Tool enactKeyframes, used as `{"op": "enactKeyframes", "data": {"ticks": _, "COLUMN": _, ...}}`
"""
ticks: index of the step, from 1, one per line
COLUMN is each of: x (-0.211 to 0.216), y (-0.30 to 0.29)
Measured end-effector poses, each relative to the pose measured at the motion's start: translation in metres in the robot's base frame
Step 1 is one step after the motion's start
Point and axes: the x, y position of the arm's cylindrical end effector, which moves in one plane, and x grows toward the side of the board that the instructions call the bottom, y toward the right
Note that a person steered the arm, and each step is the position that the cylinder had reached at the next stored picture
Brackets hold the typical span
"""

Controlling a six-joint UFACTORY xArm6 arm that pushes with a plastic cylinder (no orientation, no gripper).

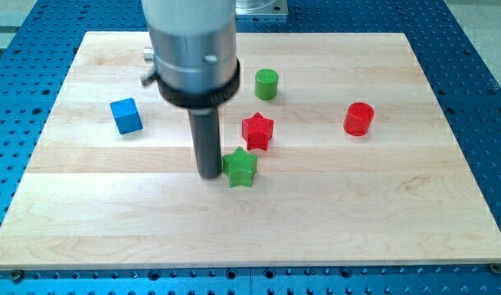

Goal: Place the red star and yellow blocks in a horizontal line

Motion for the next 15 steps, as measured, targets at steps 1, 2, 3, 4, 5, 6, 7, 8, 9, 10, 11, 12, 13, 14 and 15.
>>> {"op": "enactKeyframes", "data": {"ticks": 1, "x": -0.028, "y": 0.06}}
{"op": "enactKeyframes", "data": {"ticks": 2, "x": -0.073, "y": 0.112}}
{"op": "enactKeyframes", "data": {"ticks": 3, "x": -0.079, "y": 0.042}}
{"op": "enactKeyframes", "data": {"ticks": 4, "x": -0.084, "y": 0.068}}
{"op": "enactKeyframes", "data": {"ticks": 5, "x": -0.096, "y": 0.078}}
{"op": "enactKeyframes", "data": {"ticks": 6, "x": -0.136, "y": 0.024}}
{"op": "enactKeyframes", "data": {"ticks": 7, "x": -0.145, "y": -0.025}}
{"op": "enactKeyframes", "data": {"ticks": 8, "x": -0.083, "y": -0.025}}
{"op": "enactKeyframes", "data": {"ticks": 9, "x": -0.08, "y": 0.003}}
{"op": "enactKeyframes", "data": {"ticks": 10, "x": -0.046, "y": -0.011}}
{"op": "enactKeyframes", "data": {"ticks": 11, "x": -0.038, "y": 0.018}}
{"op": "enactKeyframes", "data": {"ticks": 12, "x": -0.07, "y": 0.029}}
{"op": "enactKeyframes", "data": {"ticks": 13, "x": -0.083, "y": -0.051}}
{"op": "enactKeyframes", "data": {"ticks": 14, "x": -0.157, "y": -0.098}}
{"op": "enactKeyframes", "data": {"ticks": 15, "x": -0.207, "y": -0.118}}
